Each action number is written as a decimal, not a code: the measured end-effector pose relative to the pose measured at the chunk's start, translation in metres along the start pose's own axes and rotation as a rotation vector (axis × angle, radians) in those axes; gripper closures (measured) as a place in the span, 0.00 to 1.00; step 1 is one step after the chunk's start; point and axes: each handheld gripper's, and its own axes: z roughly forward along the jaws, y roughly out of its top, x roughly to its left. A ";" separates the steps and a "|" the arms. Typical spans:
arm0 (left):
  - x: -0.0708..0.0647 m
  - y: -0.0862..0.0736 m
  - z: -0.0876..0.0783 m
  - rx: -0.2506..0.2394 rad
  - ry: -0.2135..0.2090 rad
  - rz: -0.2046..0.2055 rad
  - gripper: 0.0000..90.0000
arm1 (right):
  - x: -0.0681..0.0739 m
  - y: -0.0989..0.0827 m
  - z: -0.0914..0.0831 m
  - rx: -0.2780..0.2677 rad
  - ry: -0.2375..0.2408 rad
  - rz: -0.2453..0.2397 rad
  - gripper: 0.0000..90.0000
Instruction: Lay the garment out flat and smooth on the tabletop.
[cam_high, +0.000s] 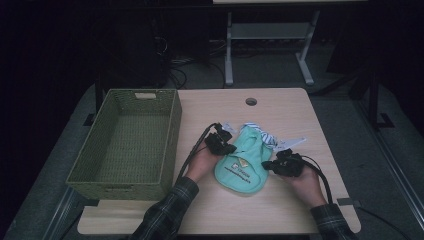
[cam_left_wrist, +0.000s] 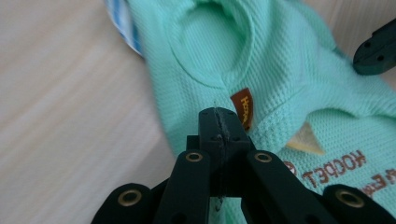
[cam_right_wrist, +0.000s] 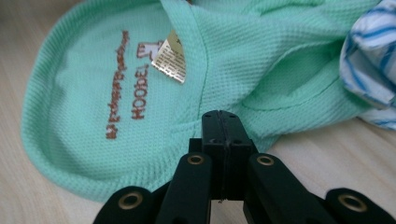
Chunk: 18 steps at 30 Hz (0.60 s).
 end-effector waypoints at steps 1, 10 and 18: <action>-0.002 -0.001 0.003 0.012 -0.002 0.002 0.99 | 0.000 -0.001 0.001 0.009 0.002 0.002 1.00; 0.001 -0.010 -0.001 0.037 0.044 0.005 0.99 | -0.001 -0.002 0.004 0.044 -0.027 -0.023 1.00; -0.006 -0.022 -0.011 0.046 0.047 -0.019 1.00 | -0.007 -0.005 -0.001 0.054 -0.057 -0.009 1.00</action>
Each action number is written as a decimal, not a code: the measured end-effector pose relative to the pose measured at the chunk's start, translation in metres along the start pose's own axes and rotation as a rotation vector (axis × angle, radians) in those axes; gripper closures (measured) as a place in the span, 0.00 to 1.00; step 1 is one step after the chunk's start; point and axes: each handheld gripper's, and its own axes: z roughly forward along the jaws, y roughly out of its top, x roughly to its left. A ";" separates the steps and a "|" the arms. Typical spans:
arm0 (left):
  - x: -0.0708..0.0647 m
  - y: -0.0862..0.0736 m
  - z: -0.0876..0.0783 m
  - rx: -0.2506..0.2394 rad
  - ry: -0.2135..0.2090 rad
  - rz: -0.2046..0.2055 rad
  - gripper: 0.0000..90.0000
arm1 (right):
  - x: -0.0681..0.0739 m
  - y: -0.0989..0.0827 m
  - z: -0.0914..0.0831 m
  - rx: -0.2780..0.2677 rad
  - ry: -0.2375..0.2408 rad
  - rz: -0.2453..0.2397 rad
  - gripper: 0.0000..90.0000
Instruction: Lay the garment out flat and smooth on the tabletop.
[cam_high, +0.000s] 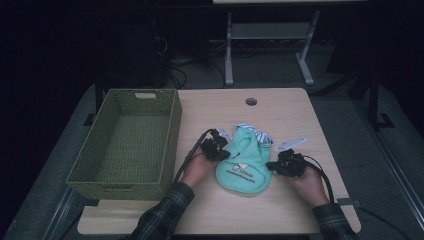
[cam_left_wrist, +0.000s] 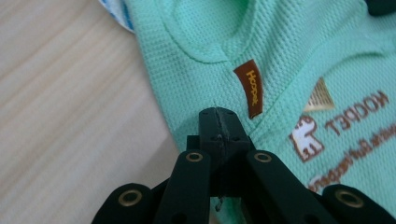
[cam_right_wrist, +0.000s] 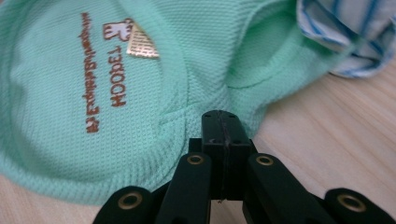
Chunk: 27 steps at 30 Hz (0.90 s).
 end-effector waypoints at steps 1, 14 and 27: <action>-0.005 -0.005 -0.003 -0.002 -0.006 -0.001 1.00 | -0.001 -0.001 -0.001 0.001 -0.003 0.002 1.00; -0.031 -0.022 -0.014 -0.002 -0.032 0.032 1.00 | -0.001 -0.004 -0.008 -0.017 0.022 -0.010 1.00; -0.029 -0.024 -0.014 -0.012 -0.046 0.022 1.00 | -0.040 0.034 0.013 -0.068 -0.009 0.080 1.00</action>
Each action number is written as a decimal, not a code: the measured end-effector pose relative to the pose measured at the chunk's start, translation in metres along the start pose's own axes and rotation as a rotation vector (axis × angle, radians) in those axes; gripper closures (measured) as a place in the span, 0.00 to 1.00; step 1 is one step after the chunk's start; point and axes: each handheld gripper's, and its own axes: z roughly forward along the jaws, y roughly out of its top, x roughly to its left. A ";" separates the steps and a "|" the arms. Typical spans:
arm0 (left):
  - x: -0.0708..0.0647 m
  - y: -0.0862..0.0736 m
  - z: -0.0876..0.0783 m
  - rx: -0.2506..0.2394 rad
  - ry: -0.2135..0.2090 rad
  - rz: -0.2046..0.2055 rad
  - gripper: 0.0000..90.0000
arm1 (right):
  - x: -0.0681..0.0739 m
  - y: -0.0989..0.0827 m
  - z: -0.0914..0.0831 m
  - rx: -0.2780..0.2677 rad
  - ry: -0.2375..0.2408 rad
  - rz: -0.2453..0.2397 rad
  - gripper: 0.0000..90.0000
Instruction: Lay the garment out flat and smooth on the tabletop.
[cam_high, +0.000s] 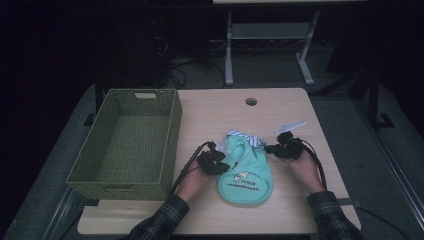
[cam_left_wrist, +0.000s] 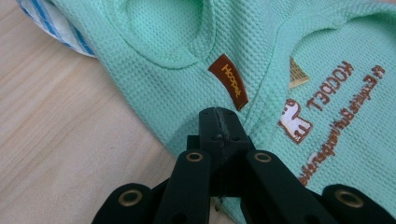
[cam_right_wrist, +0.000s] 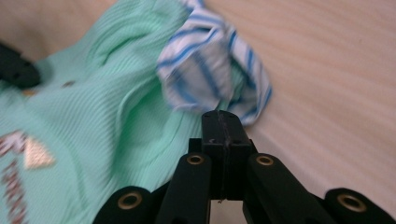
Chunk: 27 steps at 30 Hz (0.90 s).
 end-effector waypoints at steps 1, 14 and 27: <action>0.000 0.000 0.000 0.001 -0.001 0.001 1.00 | -0.001 0.006 0.004 -0.019 0.022 0.017 1.00; 0.001 0.000 0.000 -0.003 -0.004 0.001 1.00 | 0.005 0.018 0.033 0.019 0.036 -0.013 0.99; -0.001 -0.001 0.000 -0.013 0.002 0.003 1.00 | -0.003 0.012 0.024 -0.006 -0.045 -0.034 0.99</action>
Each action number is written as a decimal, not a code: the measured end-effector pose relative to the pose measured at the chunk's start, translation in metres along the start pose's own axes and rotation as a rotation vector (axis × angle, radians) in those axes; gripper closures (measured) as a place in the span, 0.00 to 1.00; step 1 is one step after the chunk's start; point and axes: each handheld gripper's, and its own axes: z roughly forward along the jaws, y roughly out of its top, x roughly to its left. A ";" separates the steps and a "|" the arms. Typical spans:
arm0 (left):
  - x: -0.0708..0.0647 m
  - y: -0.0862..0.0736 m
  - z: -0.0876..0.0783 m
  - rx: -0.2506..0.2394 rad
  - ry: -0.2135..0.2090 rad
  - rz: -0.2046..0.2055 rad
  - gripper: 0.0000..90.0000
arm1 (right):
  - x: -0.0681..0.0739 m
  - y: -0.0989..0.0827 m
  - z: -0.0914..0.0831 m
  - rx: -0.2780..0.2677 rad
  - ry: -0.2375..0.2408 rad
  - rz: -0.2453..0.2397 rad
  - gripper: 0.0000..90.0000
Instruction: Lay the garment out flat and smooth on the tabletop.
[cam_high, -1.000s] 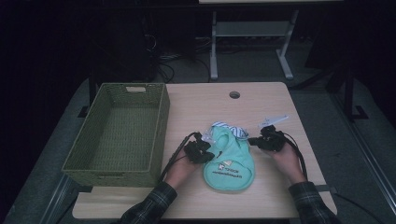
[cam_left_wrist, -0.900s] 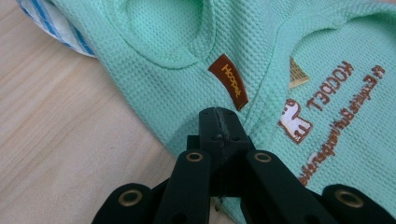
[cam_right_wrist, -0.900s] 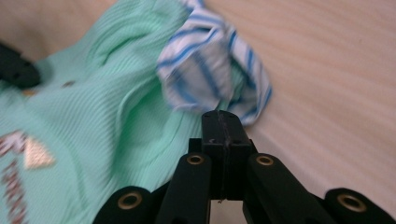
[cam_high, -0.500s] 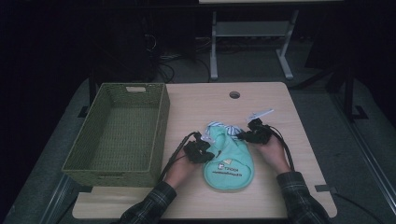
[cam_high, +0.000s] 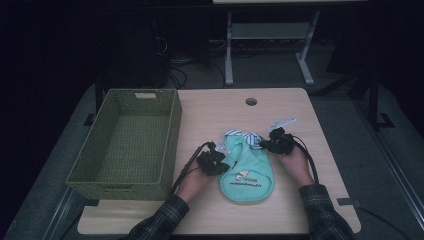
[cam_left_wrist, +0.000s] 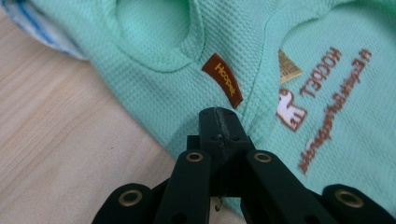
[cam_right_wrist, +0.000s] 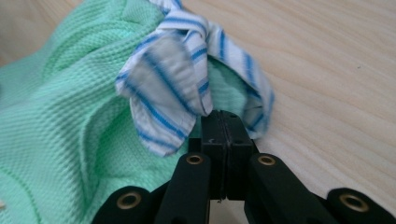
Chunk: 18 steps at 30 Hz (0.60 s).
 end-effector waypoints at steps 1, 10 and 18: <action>0.000 0.000 0.000 0.000 0.000 0.000 1.00 | 0.000 0.000 0.000 0.000 0.000 0.000 0.99; 0.001 0.001 -0.005 -0.021 0.005 -0.009 0.98 | 0.019 -0.016 -0.037 -0.047 0.090 -0.026 0.97; 0.000 -0.001 -0.002 0.005 -0.005 -0.005 0.98 | 0.033 -0.036 -0.043 -0.002 0.121 -0.050 0.97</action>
